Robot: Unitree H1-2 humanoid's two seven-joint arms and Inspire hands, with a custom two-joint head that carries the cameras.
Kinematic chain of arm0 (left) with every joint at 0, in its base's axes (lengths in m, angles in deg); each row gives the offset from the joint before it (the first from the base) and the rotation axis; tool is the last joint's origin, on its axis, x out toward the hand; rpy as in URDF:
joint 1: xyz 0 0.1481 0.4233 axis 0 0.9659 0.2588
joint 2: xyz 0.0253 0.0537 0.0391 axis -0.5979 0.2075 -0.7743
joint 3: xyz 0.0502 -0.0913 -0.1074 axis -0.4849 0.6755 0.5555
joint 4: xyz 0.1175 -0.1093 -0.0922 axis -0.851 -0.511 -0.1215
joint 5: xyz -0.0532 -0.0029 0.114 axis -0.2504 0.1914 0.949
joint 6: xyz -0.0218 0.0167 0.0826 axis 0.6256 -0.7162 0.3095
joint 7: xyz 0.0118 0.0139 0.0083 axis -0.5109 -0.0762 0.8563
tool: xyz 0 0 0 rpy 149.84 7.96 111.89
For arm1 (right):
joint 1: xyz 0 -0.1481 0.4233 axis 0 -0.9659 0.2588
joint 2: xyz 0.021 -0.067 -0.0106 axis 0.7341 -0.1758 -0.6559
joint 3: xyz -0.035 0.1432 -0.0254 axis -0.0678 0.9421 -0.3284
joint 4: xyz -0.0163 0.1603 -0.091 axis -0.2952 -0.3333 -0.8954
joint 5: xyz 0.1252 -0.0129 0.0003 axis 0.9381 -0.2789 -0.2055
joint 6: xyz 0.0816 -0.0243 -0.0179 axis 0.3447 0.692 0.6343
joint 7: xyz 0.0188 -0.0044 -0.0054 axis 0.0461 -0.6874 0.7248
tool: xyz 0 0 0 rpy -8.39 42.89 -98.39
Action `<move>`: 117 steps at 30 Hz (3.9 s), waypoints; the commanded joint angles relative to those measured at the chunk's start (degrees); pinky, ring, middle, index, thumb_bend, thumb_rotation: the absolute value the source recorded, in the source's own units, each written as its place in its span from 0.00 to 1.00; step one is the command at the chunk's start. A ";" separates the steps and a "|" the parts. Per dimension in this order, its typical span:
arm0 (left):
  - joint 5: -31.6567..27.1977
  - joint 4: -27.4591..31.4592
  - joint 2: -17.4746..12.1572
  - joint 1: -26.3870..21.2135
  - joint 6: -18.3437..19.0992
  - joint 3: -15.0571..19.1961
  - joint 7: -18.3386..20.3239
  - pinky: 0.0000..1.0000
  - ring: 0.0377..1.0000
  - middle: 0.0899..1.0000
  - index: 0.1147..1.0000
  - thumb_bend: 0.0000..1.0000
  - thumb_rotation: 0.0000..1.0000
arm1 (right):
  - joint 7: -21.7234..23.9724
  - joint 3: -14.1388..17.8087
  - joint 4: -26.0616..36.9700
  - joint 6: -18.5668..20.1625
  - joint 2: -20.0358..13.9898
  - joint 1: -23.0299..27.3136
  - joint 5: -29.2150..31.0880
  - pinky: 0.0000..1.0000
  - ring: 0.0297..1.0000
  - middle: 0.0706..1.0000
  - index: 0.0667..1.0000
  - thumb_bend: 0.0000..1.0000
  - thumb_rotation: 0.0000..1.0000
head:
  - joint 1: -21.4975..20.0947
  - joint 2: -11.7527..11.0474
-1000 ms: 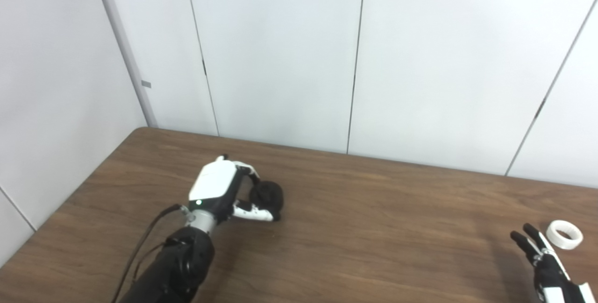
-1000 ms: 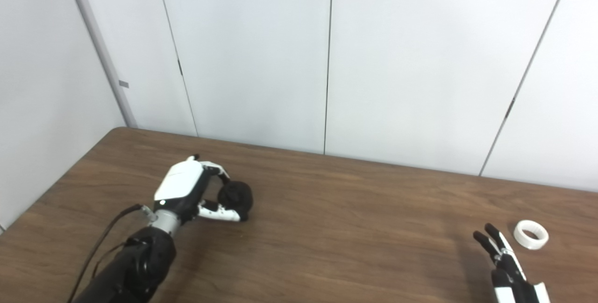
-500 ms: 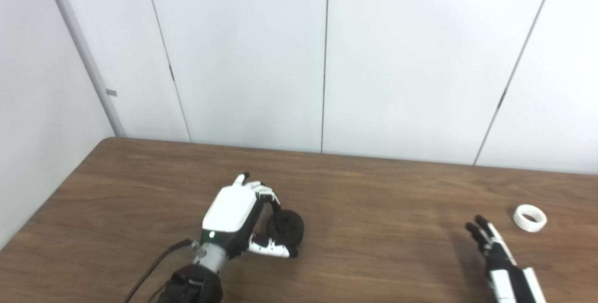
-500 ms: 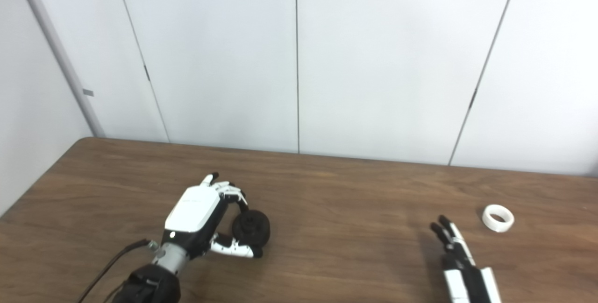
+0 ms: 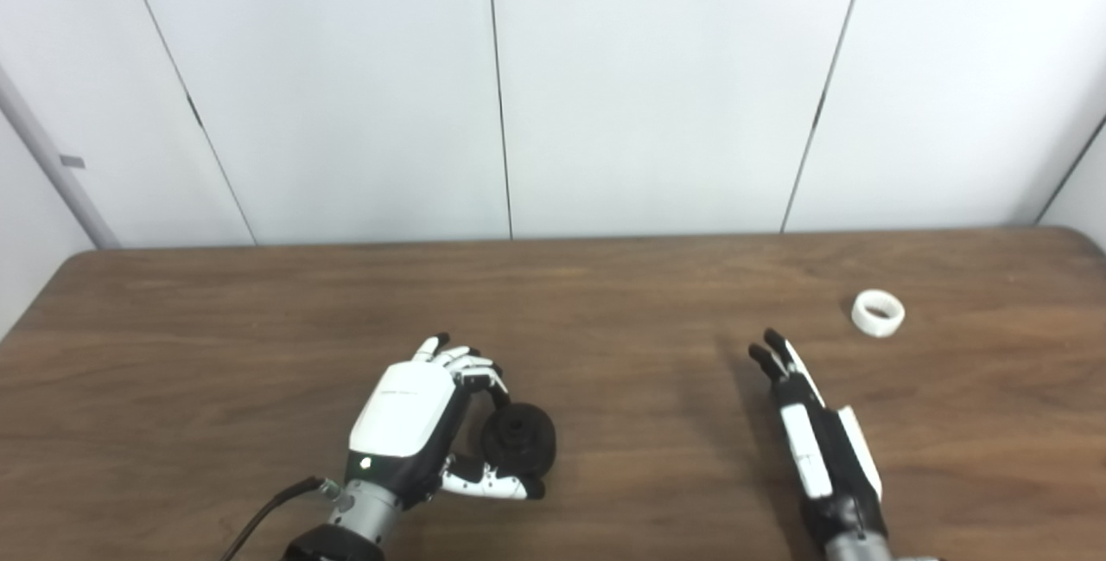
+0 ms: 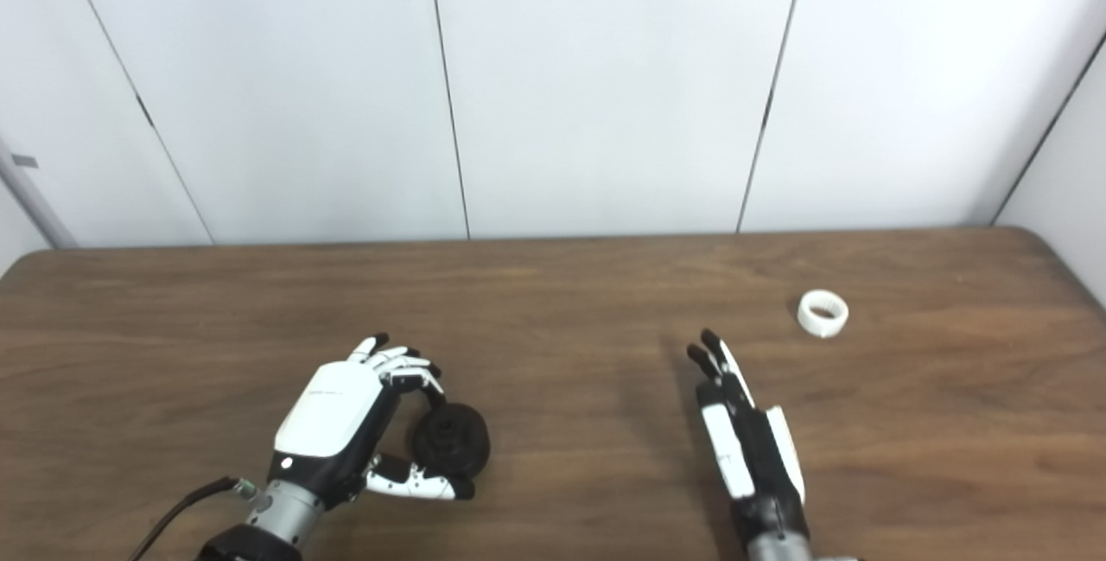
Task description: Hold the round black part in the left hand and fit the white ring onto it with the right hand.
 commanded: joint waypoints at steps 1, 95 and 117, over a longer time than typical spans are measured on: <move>0.34 2.28 0.16 -0.19 -1.48 0.29 -0.52 0.97 0.84 0.73 0.42 0.52 0.06 | -0.47 -0.60 2.70 0.34 0.78 0.64 -0.62 1.00 0.96 0.91 0.96 0.57 1.00 | -0.24 0.21; 2.91 -6.49 3.27 6.28 -4.82 -1.50 -7.09 0.96 0.82 0.71 0.42 0.52 0.05 | 2.35 -0.52 -21.04 16.20 -31.28 31.06 -29.46 1.00 1.00 0.95 0.73 0.80 0.31 | -7.94 5.76; 2.68 -5.45 3.09 6.38 -4.55 -1.07 -6.35 0.95 0.82 0.71 0.42 0.52 0.05 | 4.30 -4.40 -25.88 19.96 -32.60 33.25 -29.61 1.00 0.99 0.93 0.70 0.82 0.32 | -8.46 6.15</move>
